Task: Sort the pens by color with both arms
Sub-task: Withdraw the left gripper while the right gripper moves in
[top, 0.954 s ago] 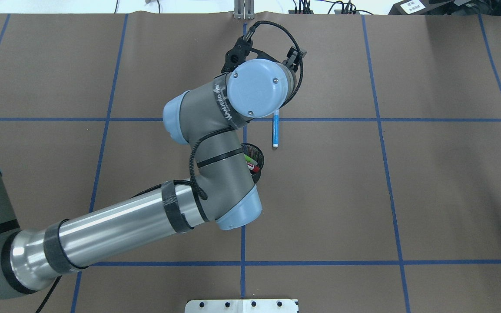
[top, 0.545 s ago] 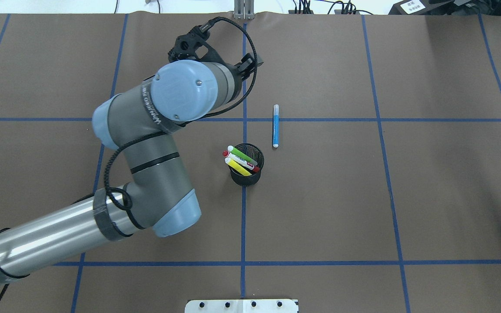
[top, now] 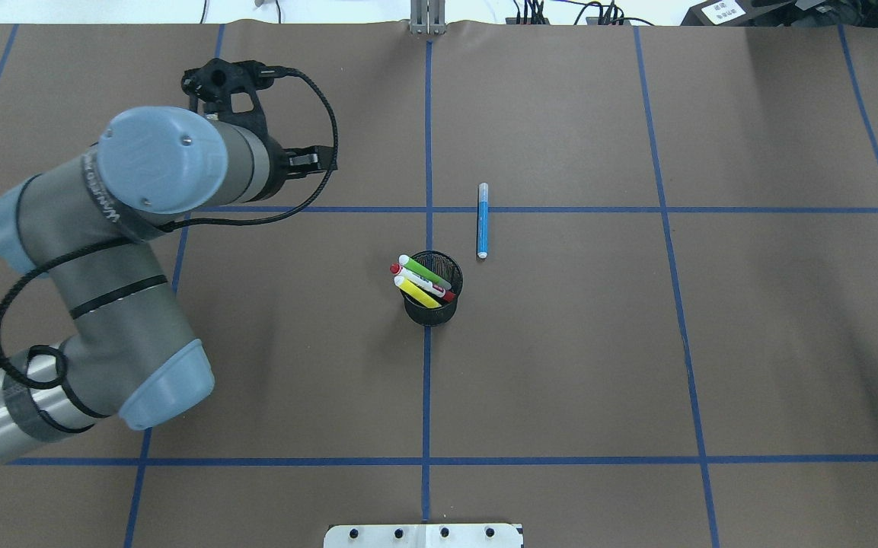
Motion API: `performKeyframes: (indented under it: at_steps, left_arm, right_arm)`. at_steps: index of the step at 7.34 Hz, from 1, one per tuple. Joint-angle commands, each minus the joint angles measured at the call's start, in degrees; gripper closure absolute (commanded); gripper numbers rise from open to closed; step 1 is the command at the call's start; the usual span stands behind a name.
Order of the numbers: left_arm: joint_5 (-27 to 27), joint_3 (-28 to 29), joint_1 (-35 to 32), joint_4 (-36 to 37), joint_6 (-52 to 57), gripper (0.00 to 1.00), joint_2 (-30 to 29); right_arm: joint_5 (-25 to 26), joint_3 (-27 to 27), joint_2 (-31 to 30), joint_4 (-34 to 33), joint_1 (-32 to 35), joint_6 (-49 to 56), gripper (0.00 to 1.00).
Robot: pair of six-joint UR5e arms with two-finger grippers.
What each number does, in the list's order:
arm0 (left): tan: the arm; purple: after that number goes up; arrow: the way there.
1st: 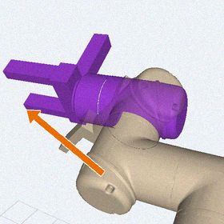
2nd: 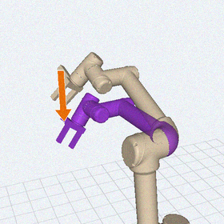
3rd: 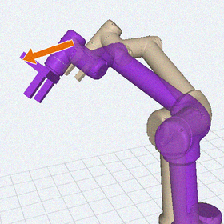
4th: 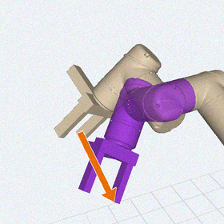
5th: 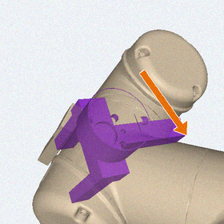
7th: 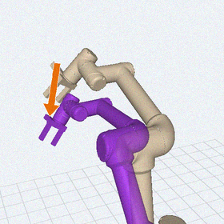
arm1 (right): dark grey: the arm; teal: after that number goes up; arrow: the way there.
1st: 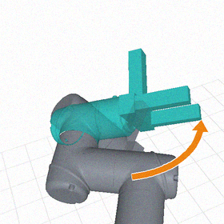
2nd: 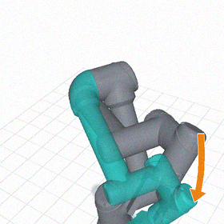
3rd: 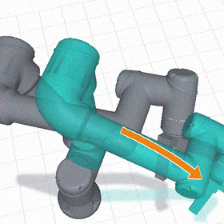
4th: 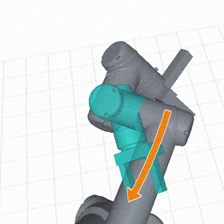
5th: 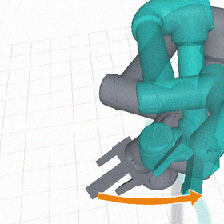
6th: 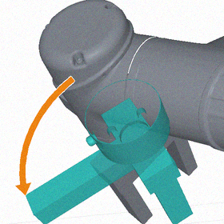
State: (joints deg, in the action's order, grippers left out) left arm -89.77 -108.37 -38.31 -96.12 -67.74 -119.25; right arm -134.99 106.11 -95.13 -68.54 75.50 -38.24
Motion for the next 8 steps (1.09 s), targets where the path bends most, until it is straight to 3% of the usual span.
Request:
performKeyframes:
  at_steps: [1, 3, 5, 8]
  left_arm:
    - [-8.62, -4.03, -7.09, 0.5, 17.92, 0.01, 9.08]
    - [-15.06, -4.82, -13.43, -0.02, 28.33, 0.01, 15.33]
    - [-21.02, -4.75, -19.76, -0.56, 38.18, 0.01, 19.83]
    - [-26.31, -4.57, -24.34, -0.73, 41.72, 0.01, 23.17]
  right_arm:
    - [0.08, 0.15, 2.13, -0.01, -0.26, -2.25, 0.01]
    - [0.26, 2.77, 4.77, -0.01, -3.06, -10.14, 0.01]
    - [5.15, 5.76, 9.33, -0.19, -11.04, -23.92, 0.01]
    - [13.05, 5.95, 19.69, -0.8, -22.63, -39.57, 0.01]
